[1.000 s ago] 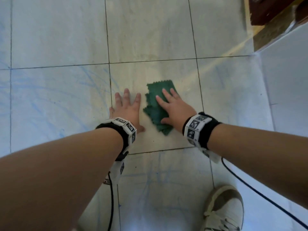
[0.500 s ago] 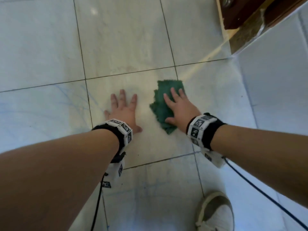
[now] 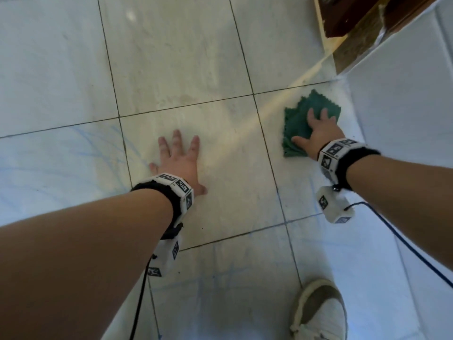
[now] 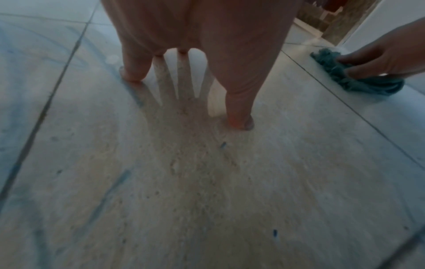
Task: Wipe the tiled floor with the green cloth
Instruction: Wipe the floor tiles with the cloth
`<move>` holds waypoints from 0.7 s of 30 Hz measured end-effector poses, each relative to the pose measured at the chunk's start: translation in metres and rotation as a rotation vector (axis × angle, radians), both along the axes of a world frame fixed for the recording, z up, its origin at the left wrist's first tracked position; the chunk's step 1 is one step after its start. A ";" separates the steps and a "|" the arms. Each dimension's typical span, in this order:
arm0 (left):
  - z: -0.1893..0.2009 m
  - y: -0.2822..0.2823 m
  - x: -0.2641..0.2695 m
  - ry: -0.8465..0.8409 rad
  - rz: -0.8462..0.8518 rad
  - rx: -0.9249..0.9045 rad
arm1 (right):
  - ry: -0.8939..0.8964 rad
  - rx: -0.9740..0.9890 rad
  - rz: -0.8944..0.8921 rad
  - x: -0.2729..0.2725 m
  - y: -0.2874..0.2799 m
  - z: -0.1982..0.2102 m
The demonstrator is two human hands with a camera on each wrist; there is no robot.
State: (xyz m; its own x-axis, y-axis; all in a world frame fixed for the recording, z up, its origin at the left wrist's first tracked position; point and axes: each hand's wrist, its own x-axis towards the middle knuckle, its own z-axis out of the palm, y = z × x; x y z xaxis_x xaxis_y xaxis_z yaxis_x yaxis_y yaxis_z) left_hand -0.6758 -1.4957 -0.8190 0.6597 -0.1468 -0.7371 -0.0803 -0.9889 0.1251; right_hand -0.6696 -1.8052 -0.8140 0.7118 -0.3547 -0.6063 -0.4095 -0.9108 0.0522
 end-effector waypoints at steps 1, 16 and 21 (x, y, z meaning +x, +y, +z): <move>0.000 0.000 0.000 0.000 -0.003 -0.001 | -0.008 0.024 0.041 -0.008 0.017 0.001; -0.003 0.003 -0.003 -0.005 -0.013 0.000 | -0.066 0.059 0.244 0.065 0.055 -0.005; -0.003 0.002 -0.001 0.006 -0.010 -0.006 | -0.017 -0.062 -0.017 0.043 -0.030 -0.005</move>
